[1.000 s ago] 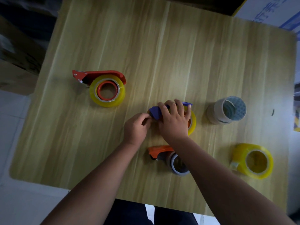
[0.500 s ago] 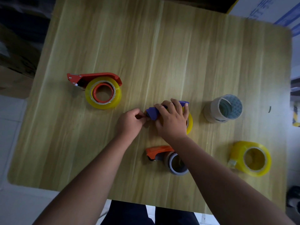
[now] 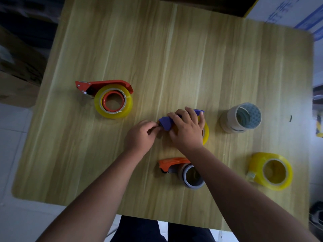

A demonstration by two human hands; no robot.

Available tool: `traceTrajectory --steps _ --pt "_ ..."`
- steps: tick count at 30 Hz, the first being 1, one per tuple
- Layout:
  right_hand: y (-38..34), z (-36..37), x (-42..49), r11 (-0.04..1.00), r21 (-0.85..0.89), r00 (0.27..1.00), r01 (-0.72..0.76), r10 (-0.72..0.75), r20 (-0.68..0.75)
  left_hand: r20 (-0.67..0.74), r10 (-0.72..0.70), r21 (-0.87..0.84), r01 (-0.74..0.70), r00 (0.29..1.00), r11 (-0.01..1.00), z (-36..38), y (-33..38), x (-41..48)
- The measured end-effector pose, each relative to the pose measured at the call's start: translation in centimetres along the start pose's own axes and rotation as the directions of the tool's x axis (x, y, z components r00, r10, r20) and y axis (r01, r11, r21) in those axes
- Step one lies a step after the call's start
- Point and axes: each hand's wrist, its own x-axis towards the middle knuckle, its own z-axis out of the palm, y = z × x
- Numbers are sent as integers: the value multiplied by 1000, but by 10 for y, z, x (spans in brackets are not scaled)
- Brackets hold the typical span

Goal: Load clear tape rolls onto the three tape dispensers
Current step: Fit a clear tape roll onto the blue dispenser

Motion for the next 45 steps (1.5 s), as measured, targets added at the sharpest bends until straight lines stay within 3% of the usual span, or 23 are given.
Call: traceTrajectory --steps 5,11,15,22,30,33,36,38,41,43,45 --pt "6 -4 -4 998 -31 997 63 -61 57 -41 27 26 -26 999 999 -2 -2 -2" --pt "8 -25 -9 993 -71 978 94 -79 192 14 11 11 -11 1000 1000 -3 -4 -1" --pt "32 -49 -34 1000 13 981 -5 2 195 50 -56 -49 58 997 997 -7 -2 -2" --pt "53 -57 -57 964 100 902 -246 190 388 107 -211 -38 217 971 976 -10 5 -5" --pt "50 -51 -45 971 136 908 -197 129 398 105 -315 -55 322 943 945 -25 3 -15" --pt "45 -50 -38 971 164 906 -172 91 413 -43 -222 -43 220 974 975 -35 6 -20" --pt "36 -50 -31 975 164 894 -149 62 443 -205 73 50 -64 976 997 -45 22 -4" --pt "29 -48 -27 978 160 892 -135 50 449 -36 148 134 -142 988 981 -50 34 19" --pt "17 -45 -23 977 176 894 -117 26 448 375 19 307 -144 927 941 -55 40 47" --pt "9 -41 -22 977 181 900 -114 24 436 475 -61 299 -96 878 949 -59 34 51" --pt "1 -36 -23 972 194 911 -133 42 411 471 -88 247 -36 878 968 -66 24 47"
